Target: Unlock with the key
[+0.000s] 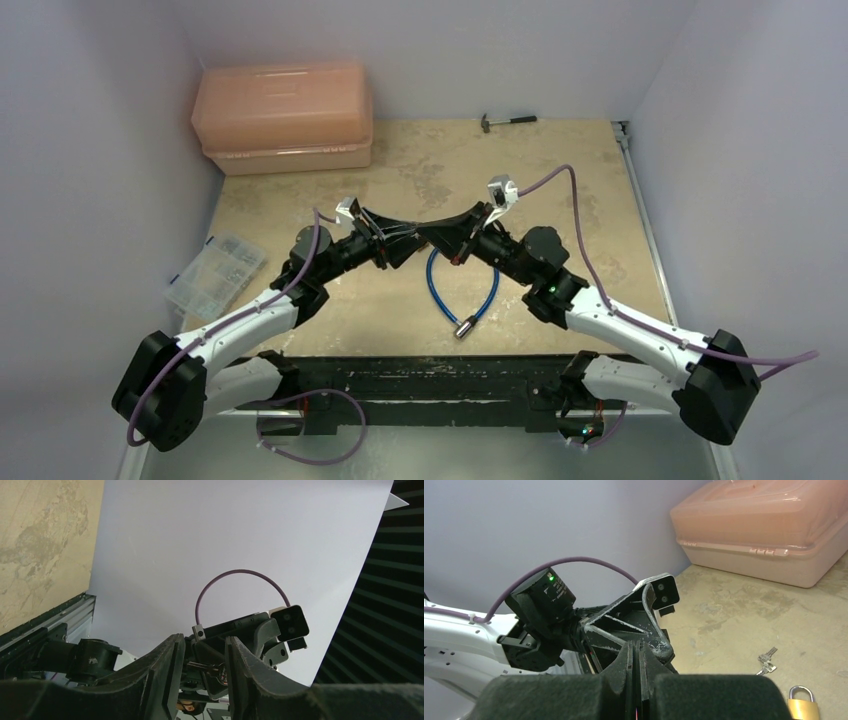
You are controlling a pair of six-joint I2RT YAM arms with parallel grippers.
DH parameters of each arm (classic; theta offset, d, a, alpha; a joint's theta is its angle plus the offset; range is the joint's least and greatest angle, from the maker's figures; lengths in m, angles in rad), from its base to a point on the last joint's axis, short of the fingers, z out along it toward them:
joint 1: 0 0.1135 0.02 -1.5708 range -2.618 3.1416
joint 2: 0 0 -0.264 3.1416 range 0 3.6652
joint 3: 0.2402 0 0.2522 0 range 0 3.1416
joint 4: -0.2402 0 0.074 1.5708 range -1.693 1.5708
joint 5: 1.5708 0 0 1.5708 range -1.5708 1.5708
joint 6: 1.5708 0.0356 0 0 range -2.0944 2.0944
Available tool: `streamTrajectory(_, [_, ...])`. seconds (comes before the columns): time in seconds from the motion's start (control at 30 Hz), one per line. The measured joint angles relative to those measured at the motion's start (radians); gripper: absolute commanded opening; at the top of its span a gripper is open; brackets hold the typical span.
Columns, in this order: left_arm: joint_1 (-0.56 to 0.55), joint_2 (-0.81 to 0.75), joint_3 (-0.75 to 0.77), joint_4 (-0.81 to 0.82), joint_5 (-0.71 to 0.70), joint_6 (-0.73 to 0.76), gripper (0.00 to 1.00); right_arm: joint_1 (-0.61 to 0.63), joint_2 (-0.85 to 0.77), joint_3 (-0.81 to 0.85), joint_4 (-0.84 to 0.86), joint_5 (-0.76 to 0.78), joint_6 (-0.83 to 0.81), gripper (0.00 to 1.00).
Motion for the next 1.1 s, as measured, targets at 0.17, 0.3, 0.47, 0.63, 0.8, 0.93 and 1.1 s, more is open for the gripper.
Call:
streamTrajectory(0.17, [0.000, 0.000, 0.000, -0.001, 0.002, -0.012, 0.32, 0.000, 0.000, -0.032, 0.034, -0.010, -0.002, 0.00])
streamTrajectory(0.3, [0.000, 0.000, 0.000, -0.003, 0.002, -0.019, 0.27, 0.000, 0.000, -0.044, 0.068, -0.026, -0.004, 0.00])
streamTrajectory(0.47, [0.000, 0.000, -0.001, -0.007, 0.001, -0.018, 0.18, 0.000, 0.000, -0.051, 0.085, -0.029, -0.005, 0.00])
streamTrajectory(0.63, [0.000, -0.004, -0.002, -0.019, -0.010, -0.018, 0.03, 0.001, 0.000, -0.057, 0.092, -0.037, -0.006, 0.00])
streamTrajectory(0.8, [0.000, -0.005, -0.015, -0.017, -0.029, -0.018, 0.00, 0.006, -0.007, -0.081, 0.088, -0.051, -0.006, 0.00])
streamTrajectory(0.93, [0.000, -0.005, -0.031, -0.018, -0.035, -0.006, 0.00, 0.006, -0.023, -0.108, 0.070, -0.051, -0.007, 0.00])
streamTrajectory(1.1, [0.010, -0.005, -0.021, -0.043, -0.033, 0.077, 0.00, 0.006, -0.055, -0.115, 0.002, -0.051, -0.004, 0.35])
